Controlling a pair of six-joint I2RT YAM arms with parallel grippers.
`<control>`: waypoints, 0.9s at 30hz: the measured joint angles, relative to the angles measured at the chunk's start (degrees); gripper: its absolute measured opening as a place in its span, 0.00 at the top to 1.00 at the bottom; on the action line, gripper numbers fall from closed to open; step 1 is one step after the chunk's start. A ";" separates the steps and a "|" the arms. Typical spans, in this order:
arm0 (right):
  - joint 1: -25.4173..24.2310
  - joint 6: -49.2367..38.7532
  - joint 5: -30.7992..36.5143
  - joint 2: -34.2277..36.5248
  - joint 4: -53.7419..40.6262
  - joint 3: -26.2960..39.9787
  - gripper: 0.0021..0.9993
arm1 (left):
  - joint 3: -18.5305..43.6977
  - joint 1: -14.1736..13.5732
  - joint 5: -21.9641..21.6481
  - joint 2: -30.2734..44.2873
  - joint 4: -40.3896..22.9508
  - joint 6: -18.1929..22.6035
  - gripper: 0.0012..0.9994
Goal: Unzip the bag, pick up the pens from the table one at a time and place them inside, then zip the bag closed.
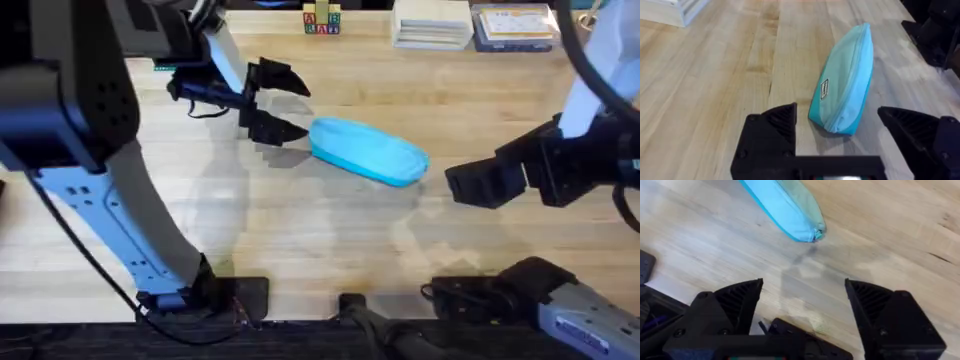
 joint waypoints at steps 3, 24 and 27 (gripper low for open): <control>0.00 0.00 0.00 0.00 0.00 0.00 0.00 | 0.00 0.80 -1.63 -3.55 -1.24 1.37 0.00; 0.00 0.00 0.00 0.00 0.00 0.00 0.00 | 0.39 1.02 -15.23 -24.33 -9.64 -10.65 0.00; 0.00 0.00 0.00 0.00 0.00 0.00 0.00 | 0.39 1.02 -18.18 -26.45 -9.62 -16.26 0.00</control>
